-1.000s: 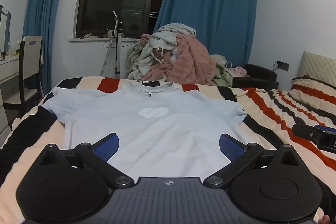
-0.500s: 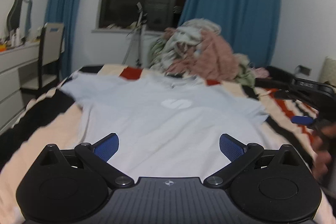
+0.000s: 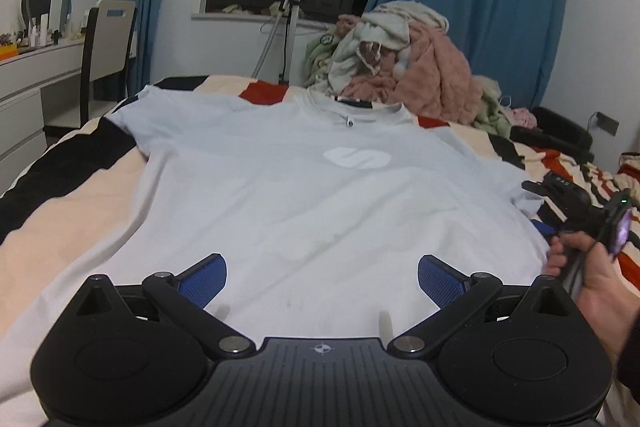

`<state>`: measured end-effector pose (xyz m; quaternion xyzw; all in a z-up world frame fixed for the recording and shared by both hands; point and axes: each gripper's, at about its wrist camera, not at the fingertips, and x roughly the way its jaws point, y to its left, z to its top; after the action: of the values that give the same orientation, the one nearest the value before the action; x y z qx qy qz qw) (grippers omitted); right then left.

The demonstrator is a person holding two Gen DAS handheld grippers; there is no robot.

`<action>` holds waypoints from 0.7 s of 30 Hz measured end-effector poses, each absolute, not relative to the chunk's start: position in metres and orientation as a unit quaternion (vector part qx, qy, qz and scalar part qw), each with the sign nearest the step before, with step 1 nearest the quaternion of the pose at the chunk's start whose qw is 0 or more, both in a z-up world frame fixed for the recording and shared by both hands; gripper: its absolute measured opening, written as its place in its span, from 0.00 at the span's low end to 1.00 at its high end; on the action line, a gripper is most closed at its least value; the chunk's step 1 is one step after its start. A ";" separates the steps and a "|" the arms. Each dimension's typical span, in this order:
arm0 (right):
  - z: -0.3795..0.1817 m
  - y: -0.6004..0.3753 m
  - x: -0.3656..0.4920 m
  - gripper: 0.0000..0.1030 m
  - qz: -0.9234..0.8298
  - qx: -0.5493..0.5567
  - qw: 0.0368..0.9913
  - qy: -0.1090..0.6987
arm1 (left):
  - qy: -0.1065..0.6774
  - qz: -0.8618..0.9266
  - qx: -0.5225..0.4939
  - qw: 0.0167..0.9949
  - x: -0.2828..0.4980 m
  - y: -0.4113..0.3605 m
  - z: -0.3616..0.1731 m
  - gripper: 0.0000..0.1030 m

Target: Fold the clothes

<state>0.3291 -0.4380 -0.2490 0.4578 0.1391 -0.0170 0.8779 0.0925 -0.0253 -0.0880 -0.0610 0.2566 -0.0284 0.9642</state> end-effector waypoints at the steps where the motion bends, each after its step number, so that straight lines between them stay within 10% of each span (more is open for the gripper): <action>1: -0.253 -0.440 0.340 0.72 -0.010 0.464 0.876 0.130 | 0.255 -0.031 -0.065 0.964 0.095 -0.025 -0.089 1.00; 15: -0.240 -0.461 0.455 0.61 -0.050 0.398 0.907 0.132 | 0.271 -0.036 -0.071 0.959 0.160 -0.031 -0.127 1.00; 18: -0.210 -0.450 0.462 0.18 -0.089 0.329 0.928 0.149 | 0.275 -0.028 -0.088 0.957 0.164 -0.023 -0.128 1.00; 21: -0.169 -0.432 0.454 0.12 -0.099 0.278 0.947 0.129 | 0.281 -0.013 -0.092 0.955 0.166 -0.013 -0.125 1.00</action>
<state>0.4542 -0.4319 -0.1691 0.2778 0.1287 -0.0992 0.9468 0.1660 -0.0127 -0.1253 -0.0916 0.2808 -0.0133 0.9553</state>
